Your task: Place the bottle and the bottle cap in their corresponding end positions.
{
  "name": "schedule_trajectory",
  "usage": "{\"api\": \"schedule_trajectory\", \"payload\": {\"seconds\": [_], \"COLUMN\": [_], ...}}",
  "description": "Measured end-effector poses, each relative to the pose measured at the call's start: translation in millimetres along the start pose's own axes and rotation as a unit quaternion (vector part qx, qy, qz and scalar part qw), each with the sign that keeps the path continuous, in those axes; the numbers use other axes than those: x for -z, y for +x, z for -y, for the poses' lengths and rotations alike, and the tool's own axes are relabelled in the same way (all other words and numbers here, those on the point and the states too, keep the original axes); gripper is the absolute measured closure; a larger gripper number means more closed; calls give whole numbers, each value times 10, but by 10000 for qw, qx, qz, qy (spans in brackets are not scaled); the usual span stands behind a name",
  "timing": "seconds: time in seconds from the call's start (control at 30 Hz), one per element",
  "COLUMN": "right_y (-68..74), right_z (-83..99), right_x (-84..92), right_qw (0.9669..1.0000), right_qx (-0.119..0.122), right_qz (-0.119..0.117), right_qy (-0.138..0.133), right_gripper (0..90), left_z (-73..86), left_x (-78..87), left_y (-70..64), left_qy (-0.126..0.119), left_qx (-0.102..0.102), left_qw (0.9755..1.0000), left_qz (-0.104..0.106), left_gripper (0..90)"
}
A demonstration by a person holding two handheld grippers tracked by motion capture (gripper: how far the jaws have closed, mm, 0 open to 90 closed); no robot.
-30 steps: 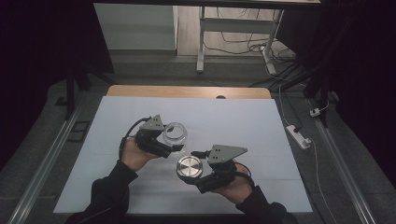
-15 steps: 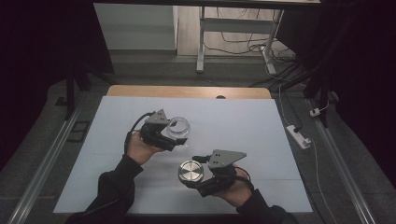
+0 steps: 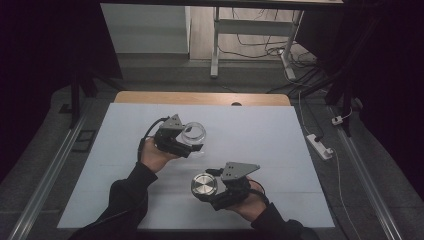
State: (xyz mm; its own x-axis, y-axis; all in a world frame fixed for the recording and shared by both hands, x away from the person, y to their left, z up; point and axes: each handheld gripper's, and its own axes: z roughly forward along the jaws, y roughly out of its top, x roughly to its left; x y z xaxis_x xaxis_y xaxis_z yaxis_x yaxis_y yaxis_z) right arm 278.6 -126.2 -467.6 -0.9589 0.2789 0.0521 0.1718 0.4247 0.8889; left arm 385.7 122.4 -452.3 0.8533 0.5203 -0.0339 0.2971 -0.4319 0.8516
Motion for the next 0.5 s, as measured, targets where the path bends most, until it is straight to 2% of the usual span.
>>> {"api": "schedule_trajectory", "payload": {"seconds": [0.5], "right_y": [-50], "right_z": [147], "right_x": [-170], "right_qw": [9998], "right_qx": [33], "right_qz": [-47], "right_qy": [193], "right_gripper": [200], "left_z": [101], "left_x": [-169], "left_y": [40], "left_qy": [34], "left_qx": [32], "left_qw": [10000], "left_qz": [-80], "left_gripper": [159]}}
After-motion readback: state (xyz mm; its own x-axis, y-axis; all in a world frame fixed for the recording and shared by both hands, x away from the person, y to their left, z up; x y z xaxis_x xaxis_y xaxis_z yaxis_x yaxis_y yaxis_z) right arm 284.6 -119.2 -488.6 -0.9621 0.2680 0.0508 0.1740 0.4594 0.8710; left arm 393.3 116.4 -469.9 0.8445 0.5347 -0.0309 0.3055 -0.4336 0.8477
